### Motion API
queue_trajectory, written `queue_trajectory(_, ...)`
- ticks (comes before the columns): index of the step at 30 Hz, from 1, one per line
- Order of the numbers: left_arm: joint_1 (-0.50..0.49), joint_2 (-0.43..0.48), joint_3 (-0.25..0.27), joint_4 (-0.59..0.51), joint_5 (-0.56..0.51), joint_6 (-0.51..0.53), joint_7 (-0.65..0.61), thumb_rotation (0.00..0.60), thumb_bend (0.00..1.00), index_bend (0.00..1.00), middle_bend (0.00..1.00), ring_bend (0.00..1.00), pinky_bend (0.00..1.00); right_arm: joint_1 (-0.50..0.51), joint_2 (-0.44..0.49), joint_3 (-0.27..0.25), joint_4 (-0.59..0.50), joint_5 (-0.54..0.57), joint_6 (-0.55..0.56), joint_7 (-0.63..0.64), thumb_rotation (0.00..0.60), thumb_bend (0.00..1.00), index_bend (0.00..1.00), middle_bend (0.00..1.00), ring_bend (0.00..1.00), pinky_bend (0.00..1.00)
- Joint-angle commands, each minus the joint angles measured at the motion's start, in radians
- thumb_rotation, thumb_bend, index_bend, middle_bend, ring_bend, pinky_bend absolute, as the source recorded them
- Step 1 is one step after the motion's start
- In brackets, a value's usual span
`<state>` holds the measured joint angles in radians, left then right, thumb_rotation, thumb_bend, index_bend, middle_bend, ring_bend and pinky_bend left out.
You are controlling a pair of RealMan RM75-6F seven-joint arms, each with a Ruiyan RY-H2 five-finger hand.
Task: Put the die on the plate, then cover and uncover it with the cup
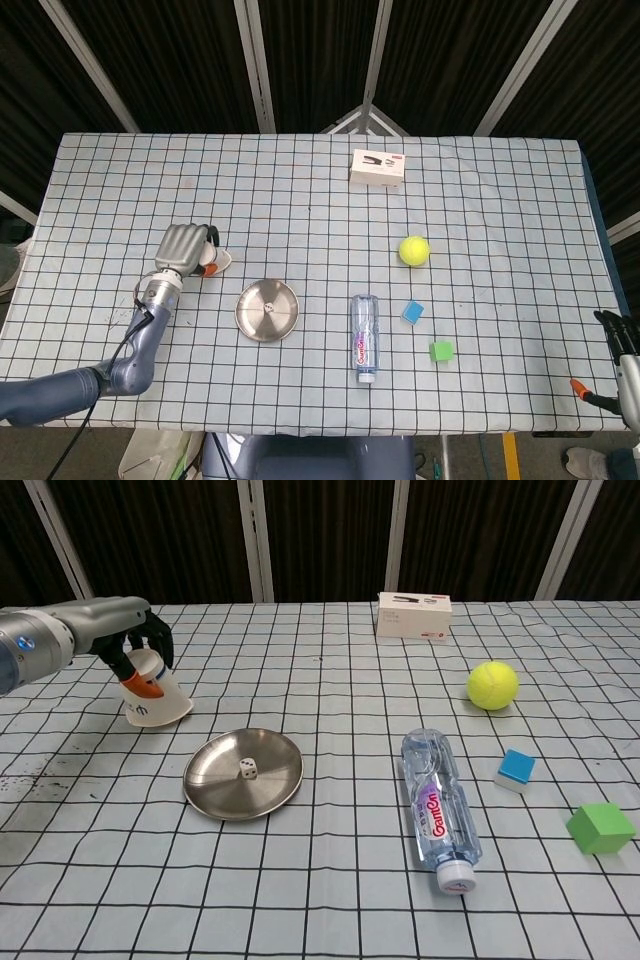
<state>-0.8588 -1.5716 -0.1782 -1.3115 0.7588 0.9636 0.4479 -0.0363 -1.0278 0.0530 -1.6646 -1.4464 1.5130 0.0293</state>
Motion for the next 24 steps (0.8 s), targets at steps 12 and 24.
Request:
queue_trajectory(12, 0.011, 0.043, -0.021, -0.079, -0.089, -0.003, 0.057, 0.600, 0.44, 0.54, 0.46, 0.43, 0.53, 0.001, -0.002, -0.002, -0.002, -0.005, 0.000, -0.003, 0.600, 0.13, 0.13, 0.14, 0.10, 0.02)
queue_trajectory(24, 0.018, 0.053, 0.001, -0.073, -0.103, -0.012, 0.084, 0.600, 0.43, 0.45, 0.38, 0.40, 0.53, 0.003, -0.004, -0.002, -0.003, 0.000, -0.006, -0.010, 0.600, 0.13, 0.13, 0.14, 0.10, 0.02)
